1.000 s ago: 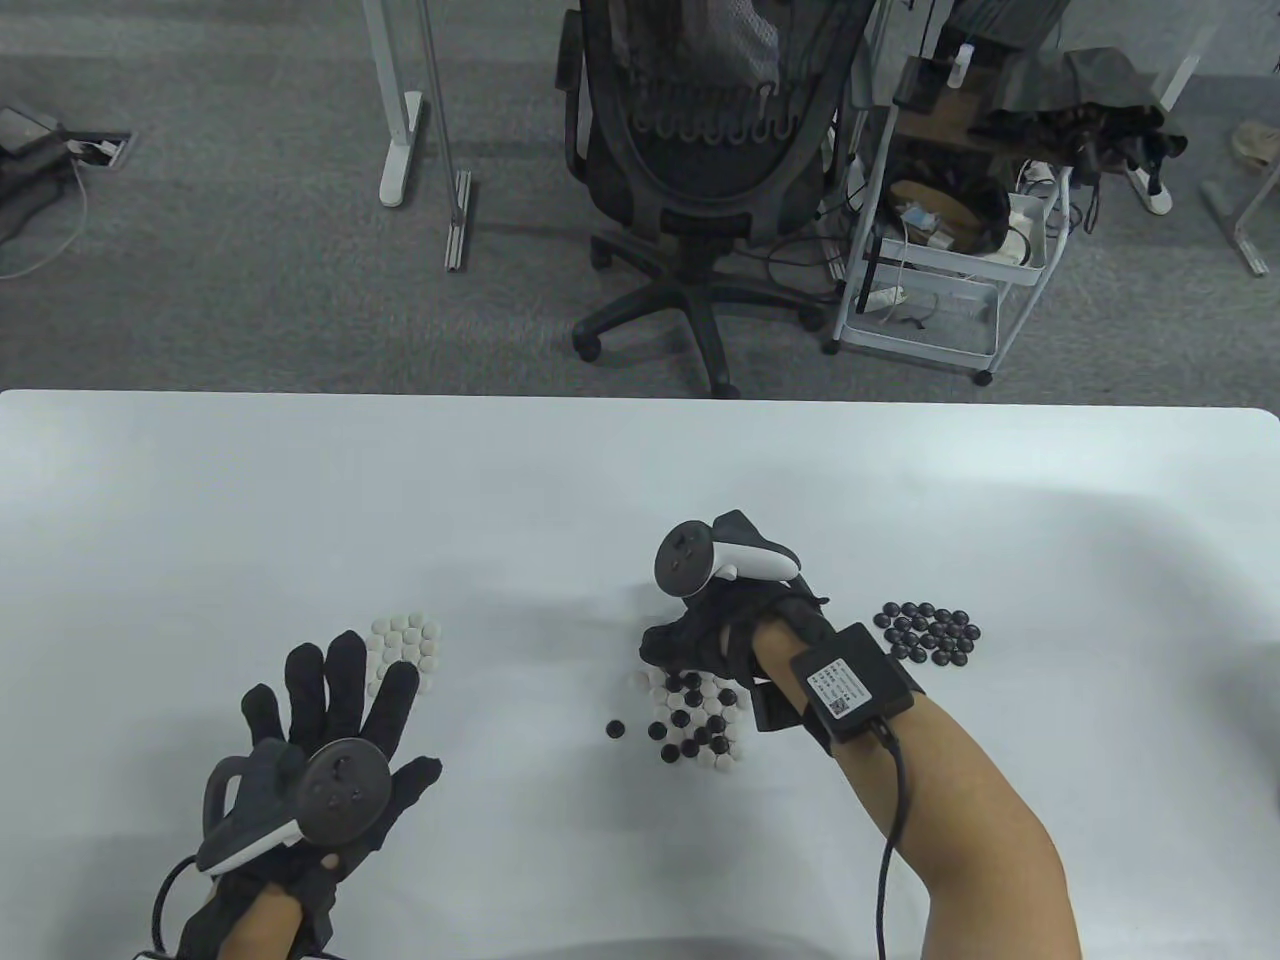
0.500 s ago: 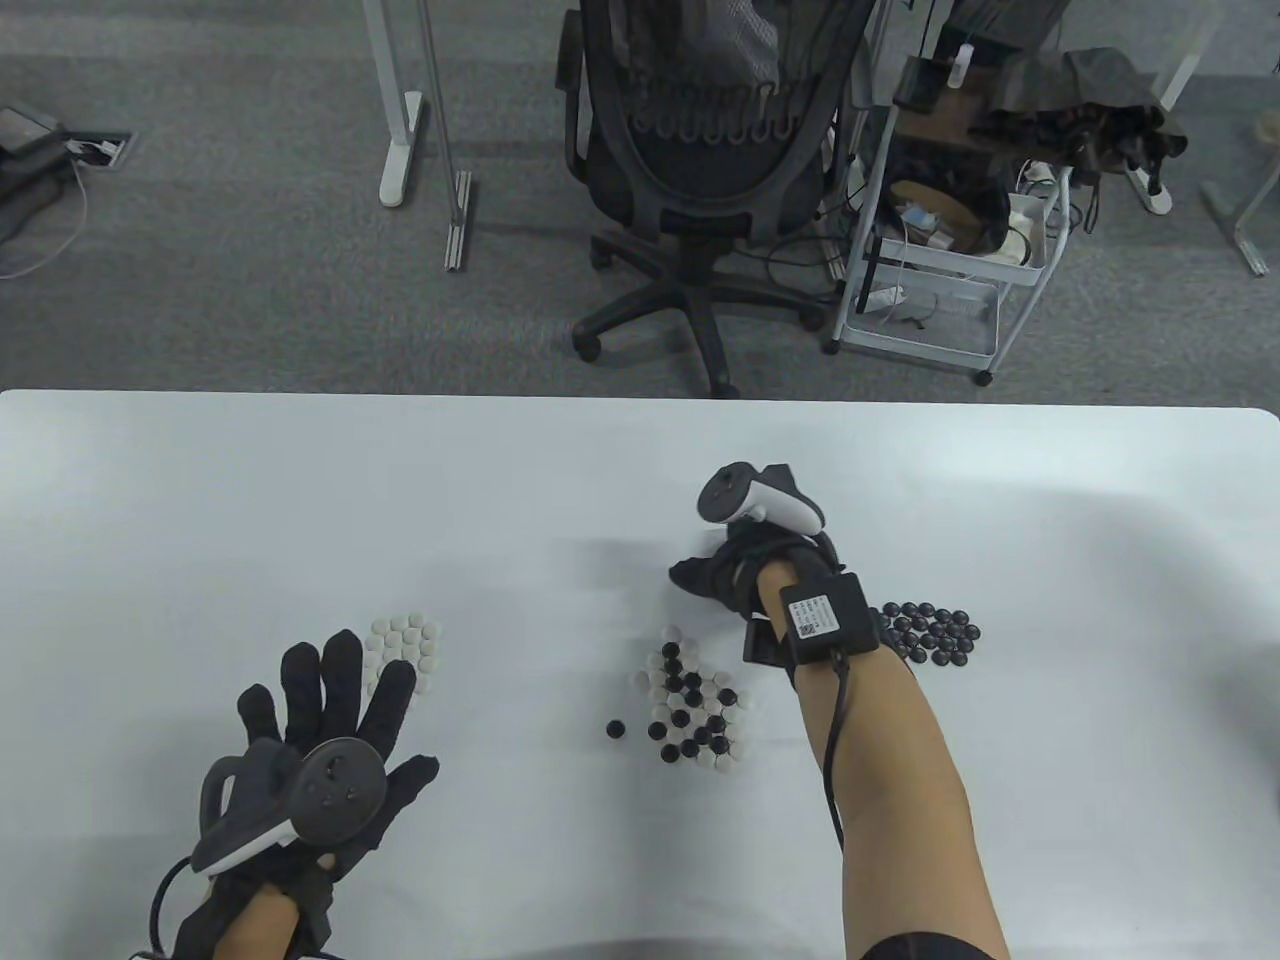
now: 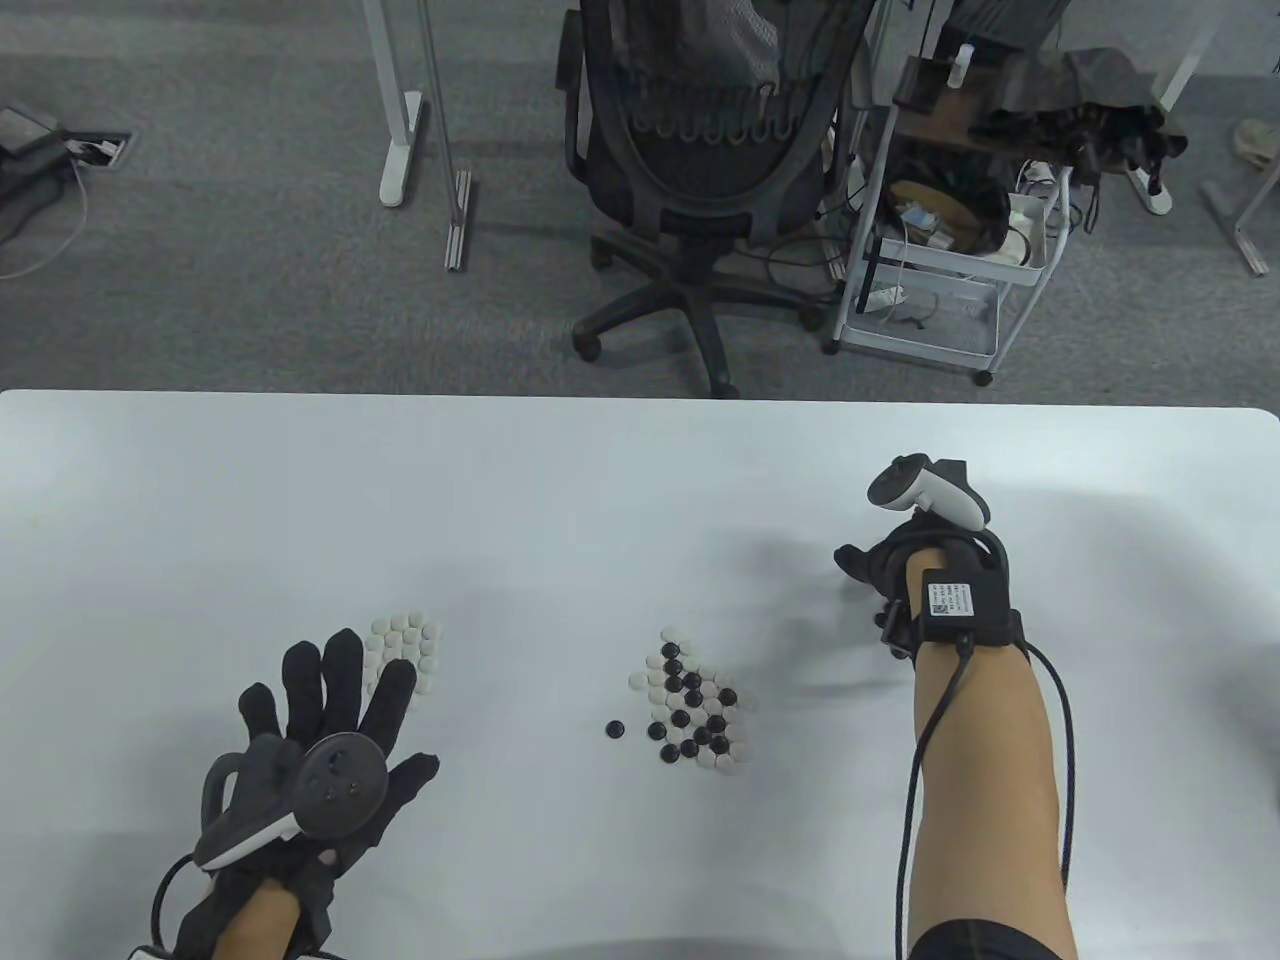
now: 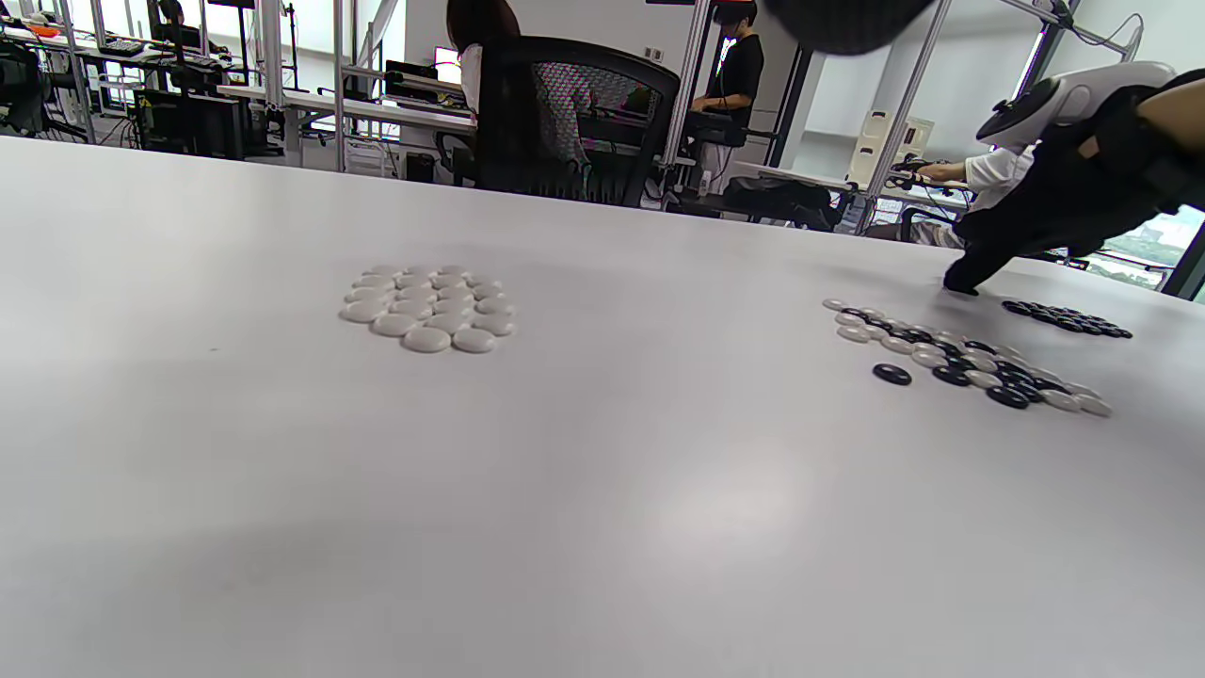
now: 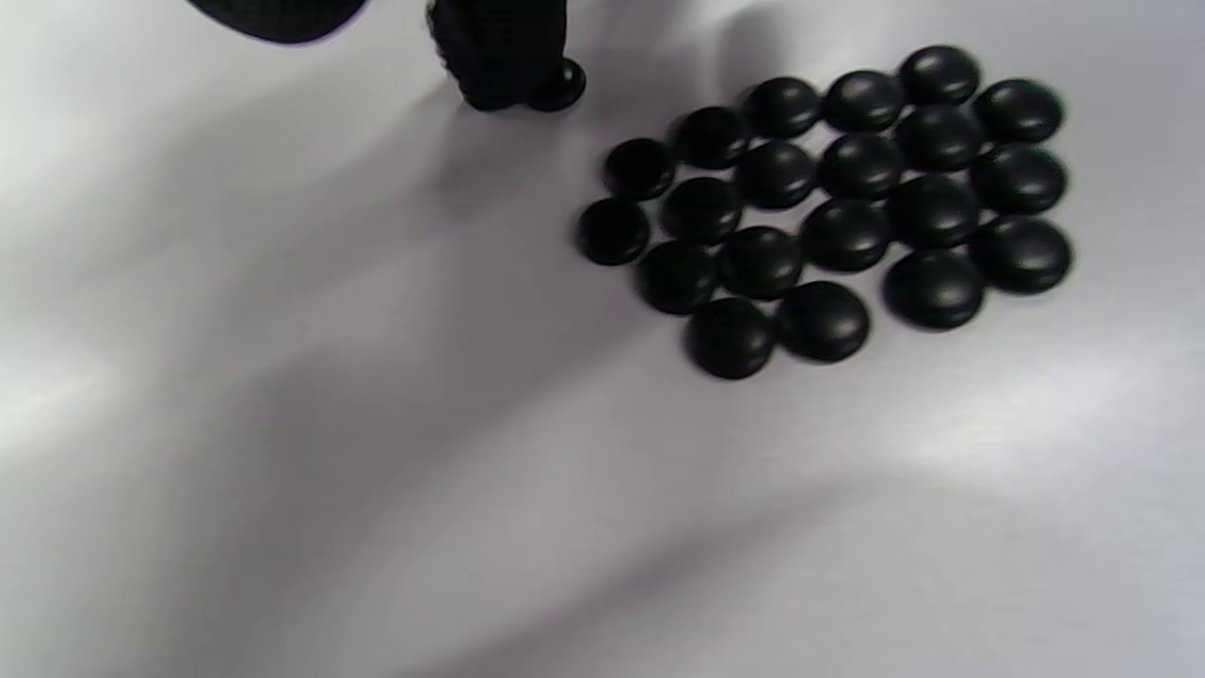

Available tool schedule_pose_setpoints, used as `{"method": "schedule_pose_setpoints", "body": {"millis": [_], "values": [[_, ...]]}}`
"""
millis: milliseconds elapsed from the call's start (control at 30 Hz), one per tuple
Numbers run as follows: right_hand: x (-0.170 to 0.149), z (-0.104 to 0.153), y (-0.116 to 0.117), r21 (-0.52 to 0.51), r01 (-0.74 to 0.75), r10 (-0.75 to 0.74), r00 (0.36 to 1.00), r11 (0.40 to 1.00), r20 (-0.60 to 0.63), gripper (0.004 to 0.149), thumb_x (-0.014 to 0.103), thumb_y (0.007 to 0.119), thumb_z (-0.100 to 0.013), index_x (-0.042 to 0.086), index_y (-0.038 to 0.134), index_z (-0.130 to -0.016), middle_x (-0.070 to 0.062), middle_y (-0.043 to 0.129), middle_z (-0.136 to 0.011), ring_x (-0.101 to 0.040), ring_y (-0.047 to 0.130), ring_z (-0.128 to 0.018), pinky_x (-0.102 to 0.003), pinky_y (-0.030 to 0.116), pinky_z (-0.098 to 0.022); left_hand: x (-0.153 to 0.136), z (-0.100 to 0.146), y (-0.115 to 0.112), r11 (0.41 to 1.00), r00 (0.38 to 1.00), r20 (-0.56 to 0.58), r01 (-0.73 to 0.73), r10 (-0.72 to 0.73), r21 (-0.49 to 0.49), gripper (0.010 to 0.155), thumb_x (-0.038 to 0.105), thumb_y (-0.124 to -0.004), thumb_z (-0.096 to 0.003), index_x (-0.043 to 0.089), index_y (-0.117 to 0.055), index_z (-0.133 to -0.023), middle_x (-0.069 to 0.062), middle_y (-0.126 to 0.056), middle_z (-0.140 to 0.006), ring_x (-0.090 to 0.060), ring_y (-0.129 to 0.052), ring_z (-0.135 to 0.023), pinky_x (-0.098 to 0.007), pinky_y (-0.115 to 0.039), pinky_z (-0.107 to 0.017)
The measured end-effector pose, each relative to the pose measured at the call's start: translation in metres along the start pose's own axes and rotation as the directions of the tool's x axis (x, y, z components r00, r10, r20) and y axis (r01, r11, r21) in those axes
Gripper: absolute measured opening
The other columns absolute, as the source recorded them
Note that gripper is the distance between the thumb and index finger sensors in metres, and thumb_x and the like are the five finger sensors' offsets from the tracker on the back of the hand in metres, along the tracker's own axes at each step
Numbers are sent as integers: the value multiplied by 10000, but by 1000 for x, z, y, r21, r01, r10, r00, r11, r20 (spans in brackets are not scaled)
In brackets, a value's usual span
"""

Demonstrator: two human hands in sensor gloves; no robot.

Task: Go stone sorting task

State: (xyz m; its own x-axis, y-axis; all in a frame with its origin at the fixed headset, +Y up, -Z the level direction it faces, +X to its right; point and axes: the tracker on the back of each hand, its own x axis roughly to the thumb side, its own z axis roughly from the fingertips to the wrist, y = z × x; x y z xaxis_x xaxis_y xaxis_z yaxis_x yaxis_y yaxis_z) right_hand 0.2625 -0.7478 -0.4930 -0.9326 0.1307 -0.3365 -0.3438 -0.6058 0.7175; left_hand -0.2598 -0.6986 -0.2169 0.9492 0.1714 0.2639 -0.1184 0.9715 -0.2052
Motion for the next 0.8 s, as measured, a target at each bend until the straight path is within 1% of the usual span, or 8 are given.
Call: {"method": "schedule_pose_setpoints", "body": {"millis": [133, 367, 533, 700, 767, 800], "values": [[-12, 0, -1, 2, 37, -37, 999, 999, -6, 677, 546, 528, -537, 181, 567, -1105, -280, -19, -1098, -576, -88, -899, -836, 73, -556, 0, -1, -1, 1000, 1000, -5, -5, 5, -8, 769, 512, -503, -630, 111, -193, -1208, -388, 108, -1139, -631, 122, -927, -848, -27, -556], [-25, 2, -3, -9, 41, -41, 998, 999, -39, 687, 548, 526, -536, 158, 582, -1099, -285, -5, -1101, -576, -87, -901, -836, 74, -555, 0, -2, -2, 1000, 1000, -10, -1, 1, -16, 770, 512, -503, -630, 110, -191, -1208, -389, 107, -1138, -632, 120, -926, -848, -27, -557], [-32, 2, -3, -11, 71, -71, 997, 997, -37, 686, 547, 528, -537, 153, 594, -1094, -289, 15, -1106, -581, -76, -905, -838, 89, -559, -1, -2, -1, 1000, 1000, -9, -4, 4, -13, 767, 511, -503, -630, 110, -194, -1207, -389, 106, -1139, -632, 119, -928, -849, -28, -556], [-31, 6, -6, -8, 70, -70, 997, 998, -39, 699, 547, 527, -535, 133, 616, -1091, -290, 25, -1108, -579, -79, -903, -837, 84, -557, 0, -1, -1, 1000, 1000, -6, -4, 4, -10, 769, 513, -502, -629, 111, -193, -1208, -388, 107, -1139, -632, 119, -929, -849, -28, -556], [-25, 11, -9, -35, 61, -61, 998, 998, -19, 690, 542, 531, -536, 145, 603, -1096, -290, 21, -1107, -580, -79, -904, -837, 84, -558, 0, -1, -1, 1000, 1000, -5, -4, 4, -6, 768, 512, -503, -630, 111, -192, -1208, -390, 108, -1139, -633, 119, -928, -849, -28, -556], [-16, 17, -10, -42, 48, -47, 999, 998, 20, 687, 540, 534, -536, 147, 603, -1096, -289, 20, -1107, -580, -80, -904, -837, 81, -559, -1, -1, -1, 1000, 1000, -4, -5, 5, -4, 769, 512, -502, -630, 111, -192, -1208, -388, 107, -1140, -631, 119, -930, -849, -28, -557]]}}
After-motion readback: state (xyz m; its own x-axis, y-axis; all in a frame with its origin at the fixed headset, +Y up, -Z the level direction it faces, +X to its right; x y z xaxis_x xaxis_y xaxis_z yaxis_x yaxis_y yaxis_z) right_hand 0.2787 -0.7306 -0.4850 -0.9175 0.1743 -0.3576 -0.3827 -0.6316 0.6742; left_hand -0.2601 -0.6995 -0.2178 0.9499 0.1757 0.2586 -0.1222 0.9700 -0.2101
